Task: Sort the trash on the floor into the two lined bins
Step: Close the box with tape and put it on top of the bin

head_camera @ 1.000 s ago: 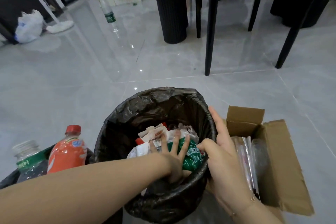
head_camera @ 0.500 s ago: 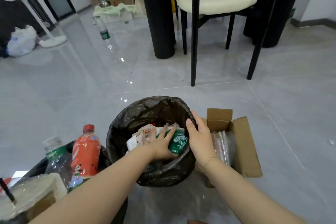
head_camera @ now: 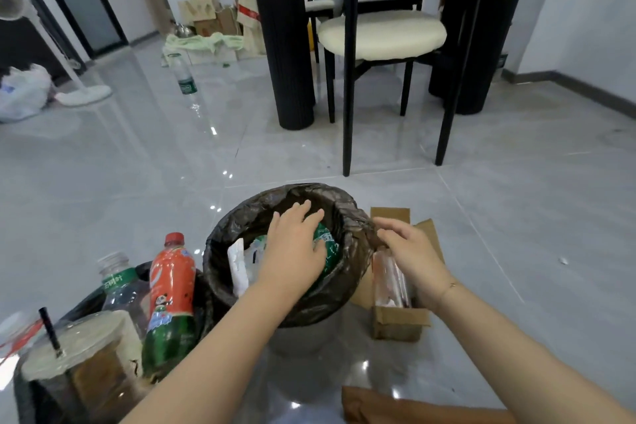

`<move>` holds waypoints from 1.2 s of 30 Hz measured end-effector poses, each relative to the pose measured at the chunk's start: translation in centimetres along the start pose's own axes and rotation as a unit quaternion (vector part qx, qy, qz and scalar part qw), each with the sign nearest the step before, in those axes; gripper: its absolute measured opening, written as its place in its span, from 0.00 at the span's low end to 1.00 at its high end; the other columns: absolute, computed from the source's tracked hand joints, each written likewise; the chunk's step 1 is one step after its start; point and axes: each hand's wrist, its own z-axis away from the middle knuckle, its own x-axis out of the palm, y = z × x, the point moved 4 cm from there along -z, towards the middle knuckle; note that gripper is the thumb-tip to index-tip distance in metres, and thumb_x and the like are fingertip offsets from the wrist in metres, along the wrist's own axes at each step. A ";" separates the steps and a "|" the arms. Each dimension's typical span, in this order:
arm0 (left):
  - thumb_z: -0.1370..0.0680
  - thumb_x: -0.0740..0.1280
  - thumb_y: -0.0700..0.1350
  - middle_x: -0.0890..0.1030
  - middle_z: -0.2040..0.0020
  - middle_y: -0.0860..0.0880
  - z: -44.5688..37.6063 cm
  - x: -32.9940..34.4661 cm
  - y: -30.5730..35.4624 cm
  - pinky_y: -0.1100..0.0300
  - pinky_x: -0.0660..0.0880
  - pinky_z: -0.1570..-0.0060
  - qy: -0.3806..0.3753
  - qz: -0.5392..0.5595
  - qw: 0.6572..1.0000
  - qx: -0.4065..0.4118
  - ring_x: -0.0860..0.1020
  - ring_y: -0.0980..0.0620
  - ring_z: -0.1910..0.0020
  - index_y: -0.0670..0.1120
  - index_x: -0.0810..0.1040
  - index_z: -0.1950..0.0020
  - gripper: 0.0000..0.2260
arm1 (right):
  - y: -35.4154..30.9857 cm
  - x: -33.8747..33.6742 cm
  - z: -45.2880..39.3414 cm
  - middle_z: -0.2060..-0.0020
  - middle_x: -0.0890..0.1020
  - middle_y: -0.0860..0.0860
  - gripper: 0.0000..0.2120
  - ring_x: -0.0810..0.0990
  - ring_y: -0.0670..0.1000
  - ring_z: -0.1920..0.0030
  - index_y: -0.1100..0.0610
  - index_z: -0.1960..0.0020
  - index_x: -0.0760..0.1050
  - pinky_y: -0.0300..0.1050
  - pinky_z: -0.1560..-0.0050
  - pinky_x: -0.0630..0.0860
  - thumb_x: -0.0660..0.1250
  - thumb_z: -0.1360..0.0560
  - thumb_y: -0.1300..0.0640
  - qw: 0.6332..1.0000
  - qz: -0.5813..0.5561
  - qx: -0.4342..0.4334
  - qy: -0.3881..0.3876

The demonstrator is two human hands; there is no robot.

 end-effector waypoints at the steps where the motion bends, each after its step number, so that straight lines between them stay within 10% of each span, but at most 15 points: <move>1: 0.21 0.62 0.44 0.61 0.24 0.51 0.4 -0.3 0.9 0.57 0.48 0.24 0.027 0.041 0.999 0.013 0.55 0.53 0.24 0.49 0.66 0.26 0.22 | 0.5 -0.8 0.3 0.45 0.77 0.42 0.13 0.74 0.42 0.43 0.53 0.38 0.76 0.35 0.44 0.70 0.58 0.20 0.60 1.000 -0.004 0.002 0.013; 4: 0.21 0.63 0.41 0.70 0.30 0.53 1.7 0.4 4.3 0.67 0.58 0.31 0.041 0.147 0.987 0.058 0.66 0.57 0.31 0.48 0.73 0.31 0.18 | 2.7 -3.5 1.3 0.44 0.79 0.45 0.13 0.75 0.44 0.42 0.54 0.42 0.79 0.42 0.39 0.72 0.60 0.21 0.61 0.998 -0.018 0.018 0.064; 8: 0.23 0.63 0.42 0.76 0.39 0.52 3.2 5.1 8.1 0.56 0.74 0.40 -0.069 0.218 0.972 0.050 0.76 0.54 0.43 0.51 0.75 0.34 0.17 | 6.7 -6.7 2.0 0.45 0.81 0.50 0.12 0.77 0.49 0.43 0.55 0.45 0.79 0.44 0.41 0.72 0.60 0.22 0.64 0.990 -0.041 0.066 0.117; 16: 0.23 0.65 0.39 0.81 0.50 0.58 6.9 13.2 8.1 0.66 0.75 0.47 -0.050 0.321 0.946 -0.022 0.78 0.63 0.51 0.51 0.82 0.46 0.11 | 13.6 -8.4 0.5 0.40 0.75 0.53 0.20 0.75 0.54 0.41 0.56 0.32 0.68 0.53 0.38 0.73 0.63 0.23 0.56 0.978 0.086 0.160 0.102; 19: 0.24 0.65 0.38 0.80 0.51 0.58 6.4 13.9 7.3 0.70 0.74 0.50 -0.040 0.331 0.942 -0.021 0.77 0.64 0.52 0.50 0.82 0.48 0.10 | 14.7 -7.3 -0.5 0.47 0.79 0.56 0.16 0.81 0.55 0.52 0.59 0.37 0.69 0.51 0.52 0.79 0.64 0.24 0.57 0.975 0.103 0.186 0.066; 29: 0.26 0.68 0.58 0.67 0.30 0.64 8.0 15.7 8.8 0.43 0.42 0.26 -0.222 0.052 0.964 0.139 0.60 0.60 0.30 0.62 0.65 0.29 0.27 | 15.0 -12.8 1.2 0.72 0.76 0.56 0.10 0.75 0.51 0.78 0.59 0.44 0.75 0.42 0.76 0.75 0.65 0.25 0.67 0.980 0.100 0.160 0.064; 32: 0.22 0.63 0.56 0.80 0.45 0.58 8.5 16.1 11.0 0.48 0.52 0.28 -0.170 0.058 0.972 0.155 0.73 0.56 0.41 0.57 0.78 0.45 0.09 | 14.6 -15.0 2.9 0.72 0.75 0.55 0.10 0.72 0.52 0.78 0.57 0.46 0.77 0.42 0.74 0.73 0.66 0.25 0.67 0.981 0.119 0.150 0.017; 36: 0.21 0.61 0.55 0.79 0.58 0.55 8.8 17.6 13.6 0.57 0.63 0.42 -0.127 0.079 0.977 0.149 0.75 0.55 0.53 0.52 0.77 0.57 0.10 | 15.5 -17.4 5.7 0.66 0.79 0.53 0.15 0.78 0.51 0.71 0.54 0.39 0.75 0.42 0.66 0.78 0.62 0.23 0.66 0.981 0.127 0.118 0.087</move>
